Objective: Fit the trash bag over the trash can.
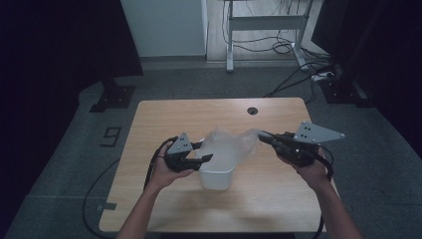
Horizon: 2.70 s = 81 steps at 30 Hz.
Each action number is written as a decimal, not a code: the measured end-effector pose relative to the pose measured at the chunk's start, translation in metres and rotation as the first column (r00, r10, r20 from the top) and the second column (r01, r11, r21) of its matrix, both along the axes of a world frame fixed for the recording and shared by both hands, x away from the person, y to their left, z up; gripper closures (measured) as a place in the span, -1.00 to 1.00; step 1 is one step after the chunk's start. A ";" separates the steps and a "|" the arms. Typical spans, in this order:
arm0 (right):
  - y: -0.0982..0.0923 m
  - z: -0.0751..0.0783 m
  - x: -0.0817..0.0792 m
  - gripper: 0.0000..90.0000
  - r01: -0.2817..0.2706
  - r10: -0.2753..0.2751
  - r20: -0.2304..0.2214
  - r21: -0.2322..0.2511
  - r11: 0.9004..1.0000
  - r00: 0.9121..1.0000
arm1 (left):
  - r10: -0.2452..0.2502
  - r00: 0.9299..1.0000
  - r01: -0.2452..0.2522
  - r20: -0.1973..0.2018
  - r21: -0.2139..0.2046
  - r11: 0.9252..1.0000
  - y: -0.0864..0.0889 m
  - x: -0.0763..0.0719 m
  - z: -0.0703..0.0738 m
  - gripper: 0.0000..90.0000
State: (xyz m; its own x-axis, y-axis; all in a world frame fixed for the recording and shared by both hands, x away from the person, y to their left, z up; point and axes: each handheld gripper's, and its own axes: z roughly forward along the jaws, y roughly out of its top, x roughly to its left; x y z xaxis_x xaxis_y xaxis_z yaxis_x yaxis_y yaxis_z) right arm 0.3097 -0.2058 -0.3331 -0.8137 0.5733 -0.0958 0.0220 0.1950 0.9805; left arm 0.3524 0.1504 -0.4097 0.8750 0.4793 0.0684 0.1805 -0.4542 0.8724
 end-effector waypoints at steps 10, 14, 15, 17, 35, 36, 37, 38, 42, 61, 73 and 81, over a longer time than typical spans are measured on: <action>0.016 -0.010 0.003 0.97 -0.030 0.029 -0.027 -0.041 0.999 0.999 | -0.011 0.998 0.017 0.057 -0.110 0.994 0.013 -0.013 0.024 -0.10; 0.024 -0.017 0.005 0.97 -0.042 0.040 -0.041 -0.059 0.997 0.998 | -0.017 0.997 0.026 0.077 -0.113 0.993 0.010 -0.017 0.029 -0.09; 0.025 -0.019 0.005 0.97 -0.045 0.042 -0.045 -0.062 0.997 0.998 | -0.019 0.997 0.028 0.076 -0.118 0.993 0.010 -0.018 0.029 -0.09; 0.028 -0.023 0.006 0.97 -0.052 0.048 -0.055 -0.070 0.996 0.997 | -0.018 0.997 0.028 0.078 -0.125 0.992 0.010 -0.019 0.031 -0.09; 0.039 -0.033 -0.001 0.97 -0.098 0.092 -0.065 -0.105 0.990 0.994 | 0.085 0.996 -0.087 -0.015 -0.158 0.984 0.010 -0.008 0.054 -0.12; 0.039 -0.033 -0.002 0.97 -0.099 0.093 -0.064 -0.106 0.989 0.994 | 0.087 0.996 -0.089 -0.018 -0.157 0.984 0.008 -0.007 0.054 -0.12; 0.039 -0.033 -0.002 0.97 -0.100 0.094 -0.062 -0.107 0.989 0.994 | 0.083 0.996 -0.086 -0.024 -0.154 0.984 0.007 -0.005 0.055 -0.11; 0.039 -0.033 -0.002 0.96 -0.102 0.095 -0.063 -0.108 0.989 0.993 | 0.084 0.996 -0.088 -0.030 -0.154 0.984 0.006 -0.004 0.055 -0.10; 0.037 -0.033 -0.003 0.93 -0.105 0.099 -0.061 -0.107 0.989 0.993 | 0.092 0.994 -0.101 -0.065 -0.150 0.983 0.002 0.001 0.054 0.00; 0.035 -0.033 -0.008 0.87 -0.115 0.109 -0.050 -0.114 0.987 0.993 | 0.120 0.989 -0.129 -0.082 -0.120 0.984 -0.003 0.004 0.051 0.14; 0.028 -0.033 -0.013 0.65 -0.103 0.099 -0.045 -0.104 0.989 0.994 | 0.120 0.986 -0.130 -0.113 -0.083 0.988 -0.002 -0.004 0.032 0.49; 0.020 -0.030 -0.013 0.34 -0.086 0.083 -0.044 -0.056 0.995 0.996 | 0.124 0.986 -0.132 -0.116 -0.069 0.989 -0.001 -0.006 0.025 0.80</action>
State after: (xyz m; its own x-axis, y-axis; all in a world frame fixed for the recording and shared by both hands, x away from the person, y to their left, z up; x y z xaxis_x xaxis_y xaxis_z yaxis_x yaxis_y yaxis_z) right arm 0.2963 -0.1856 -0.3626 -0.8630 0.4969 -0.0917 0.0436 0.2542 0.9662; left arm 0.3462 0.1490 -0.3843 0.8062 0.5878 -0.0669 0.3306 -0.3539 0.8749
